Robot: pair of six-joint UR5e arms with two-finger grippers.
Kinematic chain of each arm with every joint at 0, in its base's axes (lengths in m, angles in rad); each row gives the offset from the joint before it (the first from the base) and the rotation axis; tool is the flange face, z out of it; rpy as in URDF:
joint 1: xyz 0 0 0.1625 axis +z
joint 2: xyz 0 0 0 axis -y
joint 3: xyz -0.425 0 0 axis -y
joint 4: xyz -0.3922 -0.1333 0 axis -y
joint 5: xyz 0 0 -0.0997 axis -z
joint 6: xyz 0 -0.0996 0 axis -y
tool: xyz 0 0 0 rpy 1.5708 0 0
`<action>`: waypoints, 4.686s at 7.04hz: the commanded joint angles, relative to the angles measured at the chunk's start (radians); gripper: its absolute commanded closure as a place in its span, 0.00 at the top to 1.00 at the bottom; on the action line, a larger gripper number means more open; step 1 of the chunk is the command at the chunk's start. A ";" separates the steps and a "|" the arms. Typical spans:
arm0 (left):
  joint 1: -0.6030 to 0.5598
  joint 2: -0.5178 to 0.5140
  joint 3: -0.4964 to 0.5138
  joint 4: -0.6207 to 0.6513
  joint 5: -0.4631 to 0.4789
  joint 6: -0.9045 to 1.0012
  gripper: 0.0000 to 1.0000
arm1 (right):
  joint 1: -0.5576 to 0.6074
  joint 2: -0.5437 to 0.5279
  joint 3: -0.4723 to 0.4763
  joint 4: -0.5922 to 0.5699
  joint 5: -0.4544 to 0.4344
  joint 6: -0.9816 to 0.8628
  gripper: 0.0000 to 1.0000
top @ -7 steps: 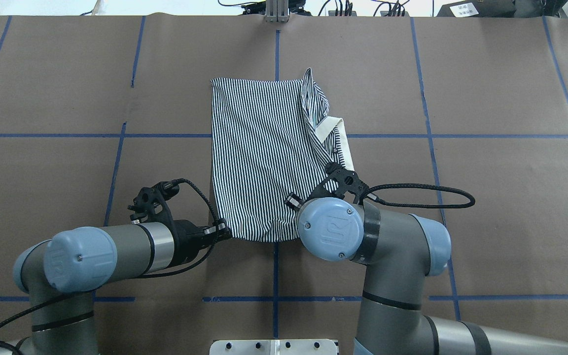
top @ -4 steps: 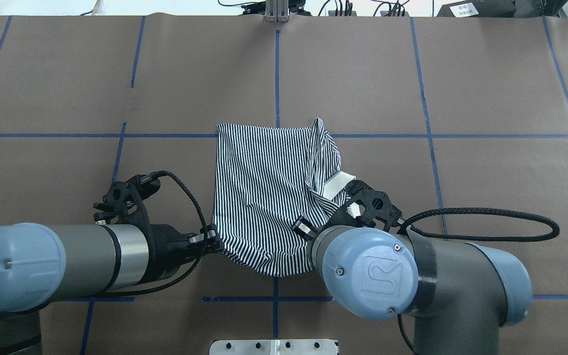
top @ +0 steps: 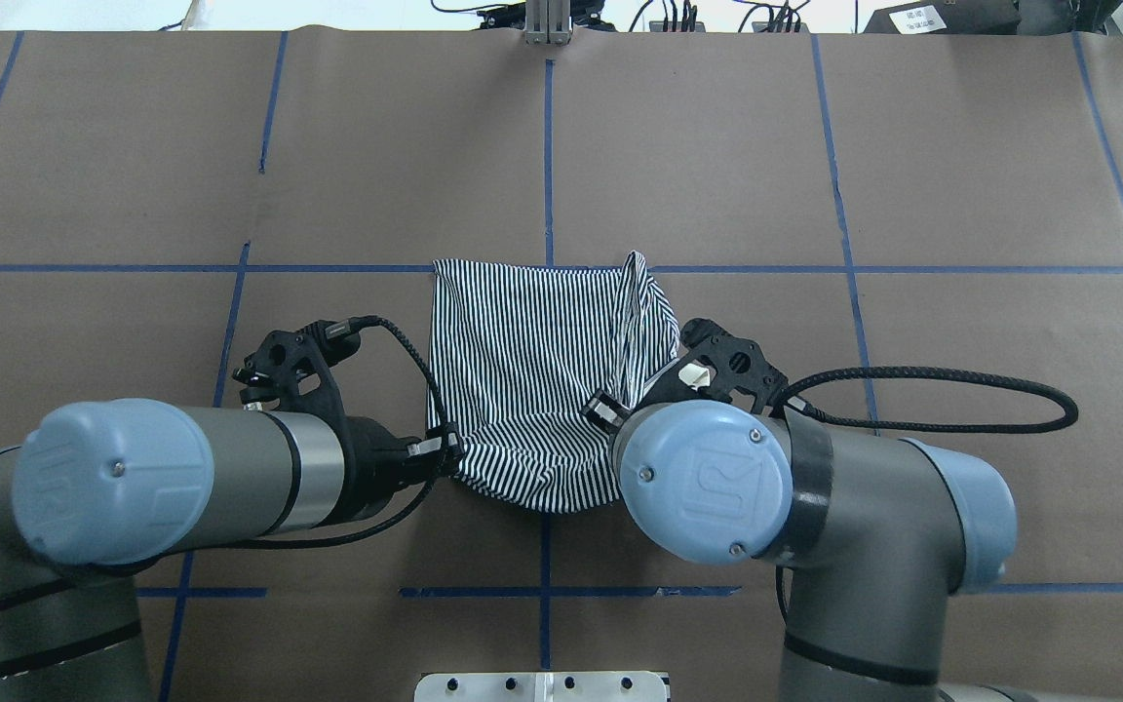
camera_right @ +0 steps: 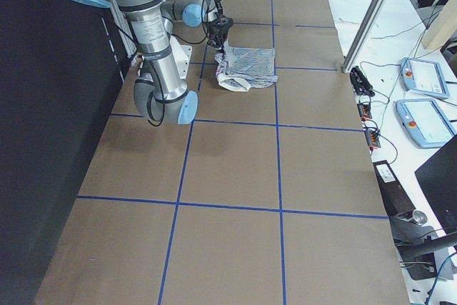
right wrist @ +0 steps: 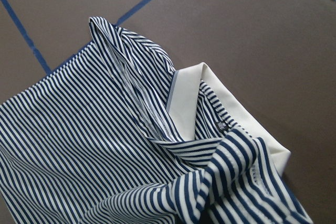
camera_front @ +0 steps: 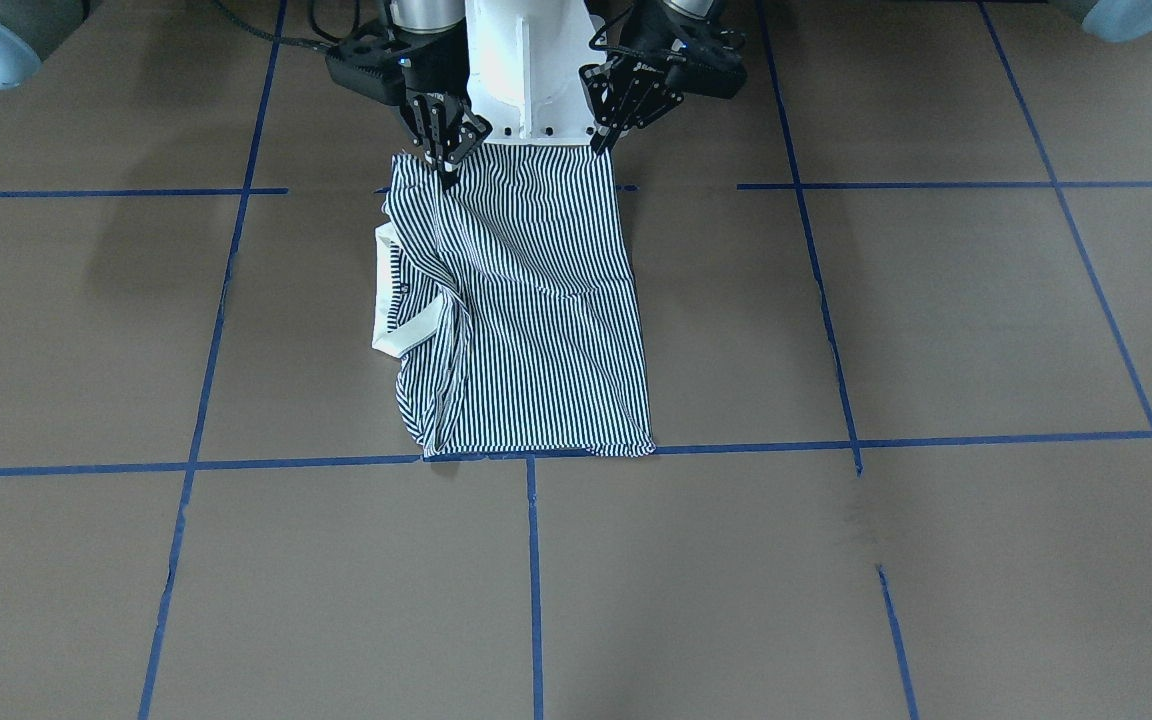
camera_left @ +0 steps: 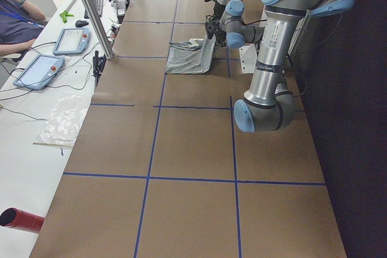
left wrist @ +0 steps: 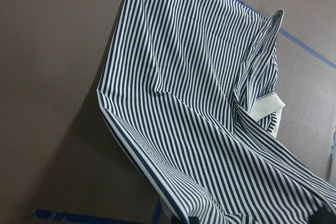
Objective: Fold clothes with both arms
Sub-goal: 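Fold the shirt's sides inward, moving both grippers toward each other, then lift the near shirt edge and fold it away from the robot with both grippers, then release the shirt and raise the left gripper while the right gripper presses the fold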
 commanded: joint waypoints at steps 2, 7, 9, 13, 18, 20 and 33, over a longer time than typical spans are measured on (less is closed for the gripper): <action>-0.125 -0.088 0.165 0.004 -0.003 0.104 0.00 | 0.113 0.081 -0.269 0.163 0.016 -0.056 0.00; -0.254 -0.248 0.544 -0.161 -0.002 0.219 0.00 | 0.195 0.170 -0.587 0.361 0.039 -0.112 0.00; -0.263 -0.283 0.672 -0.232 0.000 0.245 0.00 | 0.225 0.178 -0.653 0.404 0.054 -0.144 0.00; -0.265 -0.278 0.695 -0.248 -0.009 0.376 0.99 | 0.232 0.201 -0.672 0.404 0.058 -0.235 0.99; -0.420 -0.146 0.680 -0.406 -0.278 0.703 1.00 | 0.203 0.252 -0.640 0.400 0.073 -0.441 1.00; -0.420 -0.146 0.680 -0.407 -0.278 0.692 1.00 | 0.140 0.249 -0.658 0.397 0.029 -0.584 1.00; -0.418 -0.143 0.612 -0.389 -0.281 0.653 1.00 | 0.448 0.354 -0.873 0.459 0.305 -0.754 1.00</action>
